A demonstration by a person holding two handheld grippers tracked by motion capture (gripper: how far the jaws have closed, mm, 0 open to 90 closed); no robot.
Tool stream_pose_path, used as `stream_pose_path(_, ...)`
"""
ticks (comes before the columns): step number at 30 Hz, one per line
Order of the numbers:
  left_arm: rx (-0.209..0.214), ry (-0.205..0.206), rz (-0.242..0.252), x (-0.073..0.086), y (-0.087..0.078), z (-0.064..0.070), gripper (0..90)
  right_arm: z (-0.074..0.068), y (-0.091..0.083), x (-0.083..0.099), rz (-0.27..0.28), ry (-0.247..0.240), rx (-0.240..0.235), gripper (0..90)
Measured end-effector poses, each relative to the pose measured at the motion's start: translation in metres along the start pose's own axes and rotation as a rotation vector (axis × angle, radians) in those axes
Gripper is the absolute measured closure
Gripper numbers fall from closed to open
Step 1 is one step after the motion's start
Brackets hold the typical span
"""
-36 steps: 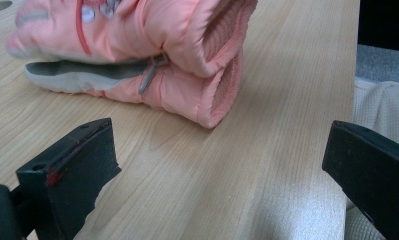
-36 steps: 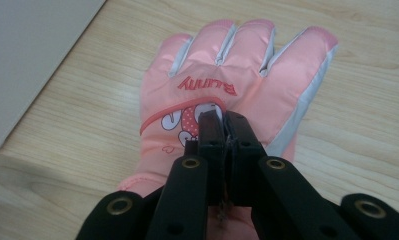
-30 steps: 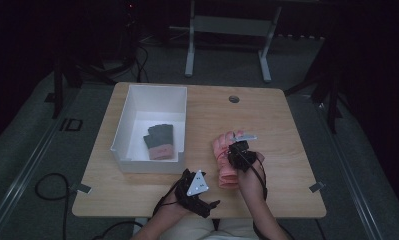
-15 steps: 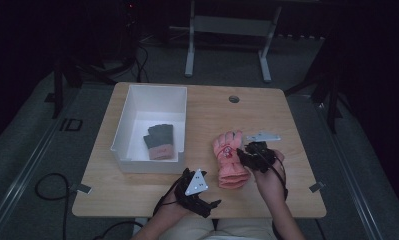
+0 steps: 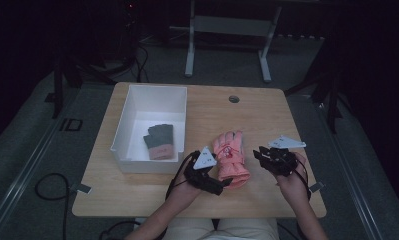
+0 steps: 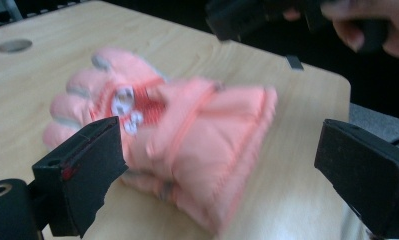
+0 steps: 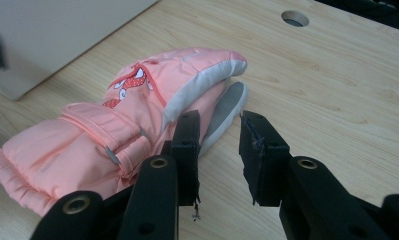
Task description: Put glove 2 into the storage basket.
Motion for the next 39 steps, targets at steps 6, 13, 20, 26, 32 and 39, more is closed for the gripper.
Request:
stream_pose_path(6,-0.132,-0.075,-0.022,-0.027,0.007,-0.016,9.7,-0.004,0.007,-0.010,0.034,0.003,-0.026,73.3)
stream_pose_path(13,-0.209,-0.080,-0.078,-0.044,0.011,-0.025,32.0,-0.011,0.012,-0.029,0.082,-0.019,-0.044,75.7)
stream_pose_path(20,-0.209,-0.159,-0.136,-0.031,0.024,-0.037,28.1,-0.018,0.025,-0.036,0.083,-0.033,-0.058,72.1)
stream_pose_path(26,-0.276,-0.204,-0.185,-0.019,0.038,-0.051,11.9,-0.017,0.044,-0.029,0.038,0.003,-0.058,63.1)
stream_pose_path(32,-0.232,-0.283,-0.244,-0.008,0.053,-0.061,14.6,-0.011,0.070,-0.014,-0.059,0.013,-0.054,55.2)
stream_pose_path(39,-0.111,-0.400,-0.317,0.012,0.075,-0.073,19.2,0.005,0.079,0.003,-0.158,0.047,-0.067,50.3)
Point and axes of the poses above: each handheld gripper's, and its own axes: y roughly forward along the jaws, x roughly out of its underside, z roughly to its right, the point moved 5 cm from there along y, roughly forward along the jaws, and after that the axes turned 7 degrees about -z, right-handed, at the moved point
